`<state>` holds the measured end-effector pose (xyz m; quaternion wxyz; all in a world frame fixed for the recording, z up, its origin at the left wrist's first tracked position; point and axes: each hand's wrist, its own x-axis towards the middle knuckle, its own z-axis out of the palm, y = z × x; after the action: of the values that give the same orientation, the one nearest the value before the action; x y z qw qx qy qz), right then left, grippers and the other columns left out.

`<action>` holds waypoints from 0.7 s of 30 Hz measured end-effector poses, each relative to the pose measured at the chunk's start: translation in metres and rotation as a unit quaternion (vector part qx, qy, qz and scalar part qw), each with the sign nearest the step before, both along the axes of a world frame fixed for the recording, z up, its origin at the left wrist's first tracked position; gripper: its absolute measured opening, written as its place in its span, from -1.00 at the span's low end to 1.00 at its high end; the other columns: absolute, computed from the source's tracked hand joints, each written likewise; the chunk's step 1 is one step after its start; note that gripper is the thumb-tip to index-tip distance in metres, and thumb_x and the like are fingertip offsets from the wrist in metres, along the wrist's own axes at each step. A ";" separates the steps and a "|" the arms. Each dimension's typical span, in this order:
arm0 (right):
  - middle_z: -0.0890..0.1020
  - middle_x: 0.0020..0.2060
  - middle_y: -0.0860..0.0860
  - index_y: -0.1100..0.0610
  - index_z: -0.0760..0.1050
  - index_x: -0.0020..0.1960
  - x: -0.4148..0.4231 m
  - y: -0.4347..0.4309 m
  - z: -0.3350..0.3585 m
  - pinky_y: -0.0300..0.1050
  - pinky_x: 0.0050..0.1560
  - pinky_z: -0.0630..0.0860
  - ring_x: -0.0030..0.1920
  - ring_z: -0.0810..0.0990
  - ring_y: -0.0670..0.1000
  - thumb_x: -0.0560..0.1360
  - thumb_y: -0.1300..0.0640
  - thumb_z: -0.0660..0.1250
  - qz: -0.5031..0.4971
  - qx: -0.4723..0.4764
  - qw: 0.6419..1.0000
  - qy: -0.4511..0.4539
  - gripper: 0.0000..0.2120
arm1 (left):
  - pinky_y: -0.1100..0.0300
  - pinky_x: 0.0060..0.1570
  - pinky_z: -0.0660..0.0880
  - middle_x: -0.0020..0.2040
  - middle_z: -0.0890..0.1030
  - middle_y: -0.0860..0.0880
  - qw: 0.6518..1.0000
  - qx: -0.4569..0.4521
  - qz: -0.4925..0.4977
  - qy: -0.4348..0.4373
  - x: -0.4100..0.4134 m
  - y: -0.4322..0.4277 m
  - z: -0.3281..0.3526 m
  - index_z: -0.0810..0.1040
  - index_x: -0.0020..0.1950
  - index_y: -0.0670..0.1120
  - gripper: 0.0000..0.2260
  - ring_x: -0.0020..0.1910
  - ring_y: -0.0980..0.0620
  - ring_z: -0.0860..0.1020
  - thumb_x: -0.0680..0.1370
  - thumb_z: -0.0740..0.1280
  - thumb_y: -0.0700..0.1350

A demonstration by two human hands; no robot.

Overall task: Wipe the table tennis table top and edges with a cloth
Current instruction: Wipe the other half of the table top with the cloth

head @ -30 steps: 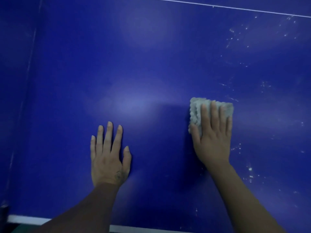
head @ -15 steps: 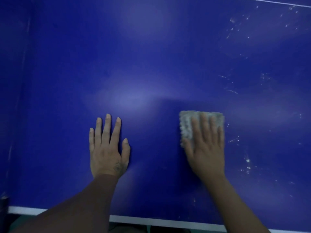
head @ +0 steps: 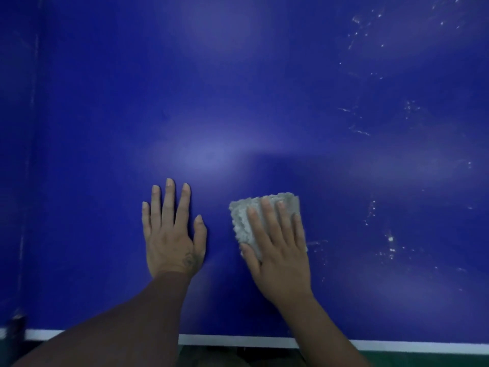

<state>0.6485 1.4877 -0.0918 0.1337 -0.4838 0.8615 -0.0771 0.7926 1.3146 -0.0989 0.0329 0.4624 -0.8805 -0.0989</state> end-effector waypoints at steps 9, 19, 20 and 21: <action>-0.04 0.74 0.14 0.11 0.02 0.75 -0.014 0.020 -0.001 0.44 0.64 0.00 0.73 -0.09 0.24 0.72 -0.13 0.10 -0.230 0.034 0.972 0.025 -0.31 | -0.26 0.71 0.01 0.77 0.11 -0.08 1.000 -0.002 0.005 0.007 0.001 0.000 0.001 0.22 0.75 -0.04 -0.41 0.77 -0.15 -0.01 0.71 0.17 0.07; 0.09 0.73 0.08 0.04 0.14 0.73 0.014 0.033 -0.004 0.37 0.64 0.14 0.72 0.05 0.20 0.73 -0.16 0.18 0.007 -0.011 1.000 0.022 -0.36 | -0.23 0.71 -0.02 0.78 0.10 -0.07 1.000 -0.012 0.002 0.015 0.000 -0.001 -0.002 0.23 0.75 -0.03 -0.41 0.77 -0.14 -0.01 0.72 0.14 0.09; 0.11 0.73 0.10 0.06 0.16 0.72 0.000 0.048 -0.006 0.39 0.63 0.15 0.72 0.06 0.22 0.73 -0.15 0.17 -0.027 -0.008 0.999 0.038 -0.37 | -0.23 0.71 -0.03 0.77 0.10 -0.07 1.000 -0.012 0.004 0.016 0.000 -0.001 -0.001 0.23 0.75 -0.03 -0.41 0.77 -0.14 -0.01 0.72 0.15 0.09; 0.11 0.72 0.11 0.08 0.16 0.72 -0.013 0.062 -0.006 0.40 0.63 0.13 0.72 0.05 0.22 0.73 -0.14 0.16 -0.067 0.001 0.996 0.052 -0.37 | -0.22 0.72 -0.03 0.77 0.10 -0.07 1.000 -0.012 0.004 0.016 0.001 0.000 -0.001 0.23 0.75 -0.02 -0.41 0.76 -0.14 0.00 0.72 0.15 0.09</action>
<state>0.6356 1.5496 -0.0980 0.0837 -0.4280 0.8979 -0.0600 0.7933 1.3148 -0.0995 0.0535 0.4642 -0.8789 -0.0955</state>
